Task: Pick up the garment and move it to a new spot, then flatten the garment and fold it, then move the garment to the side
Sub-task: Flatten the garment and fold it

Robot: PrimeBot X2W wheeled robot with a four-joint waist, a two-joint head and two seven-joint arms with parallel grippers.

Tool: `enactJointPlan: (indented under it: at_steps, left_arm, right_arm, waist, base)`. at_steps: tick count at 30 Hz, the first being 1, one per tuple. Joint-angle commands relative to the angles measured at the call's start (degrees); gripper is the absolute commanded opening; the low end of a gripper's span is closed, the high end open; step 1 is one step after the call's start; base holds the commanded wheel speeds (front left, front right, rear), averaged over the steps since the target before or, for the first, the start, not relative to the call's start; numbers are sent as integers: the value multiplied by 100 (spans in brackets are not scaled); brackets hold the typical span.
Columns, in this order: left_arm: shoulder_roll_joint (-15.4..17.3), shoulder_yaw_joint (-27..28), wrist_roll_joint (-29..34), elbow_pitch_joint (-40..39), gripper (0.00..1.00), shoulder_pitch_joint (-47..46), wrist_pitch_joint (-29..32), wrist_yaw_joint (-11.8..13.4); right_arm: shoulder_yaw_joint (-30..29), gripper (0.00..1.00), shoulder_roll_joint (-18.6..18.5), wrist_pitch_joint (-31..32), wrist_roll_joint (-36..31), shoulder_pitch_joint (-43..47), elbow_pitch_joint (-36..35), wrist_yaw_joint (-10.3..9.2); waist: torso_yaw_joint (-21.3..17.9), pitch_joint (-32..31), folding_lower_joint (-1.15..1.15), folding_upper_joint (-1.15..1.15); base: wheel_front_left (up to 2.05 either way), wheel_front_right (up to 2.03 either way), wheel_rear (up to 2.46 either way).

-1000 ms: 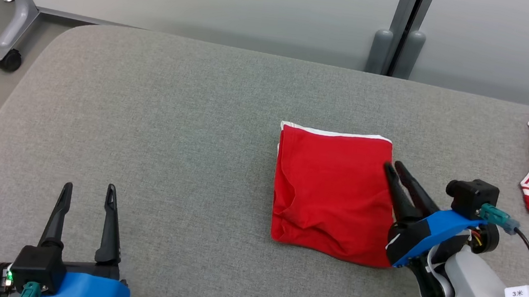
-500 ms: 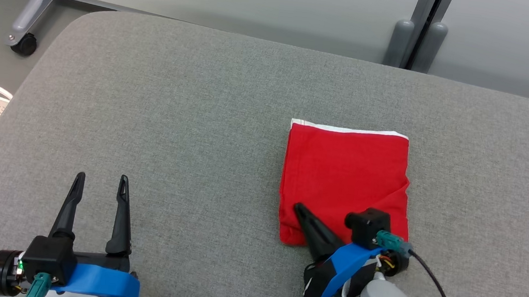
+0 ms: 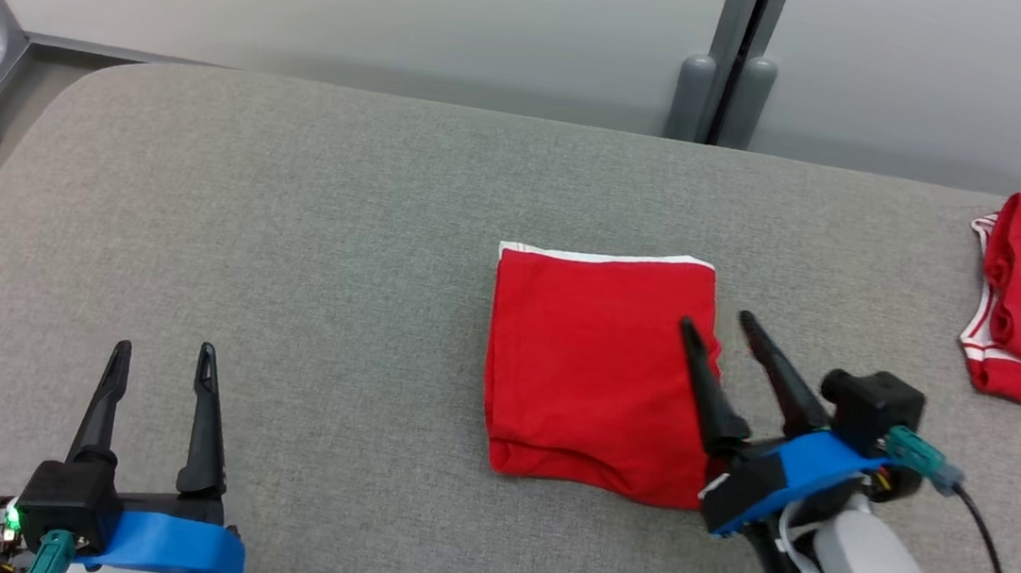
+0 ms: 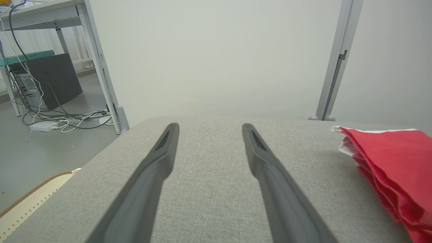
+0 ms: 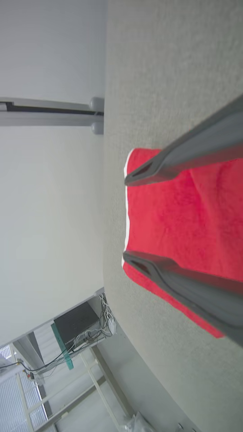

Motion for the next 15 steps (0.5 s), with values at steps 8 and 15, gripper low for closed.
enactJointPlan:
  at_steps: [8, 15]
  left_arm:
    - [-5, 242, 52, 14, 100, 188, -14, 59]
    - [0, 432, 109, 6, 100, 375, -13, 100]
  right_arm:
    - [-1417, 100, -234, -18, -942, 1059, -751, 3]
    - [-1964, 100, -76, -18, -1390, 1837, -1138, 3]
  waist:
    - [-378, -273, 0, -1]
    - [-529, -452, 0, -1]
  base:
    - [0, 0, 0]
    - [0, 0, 0]
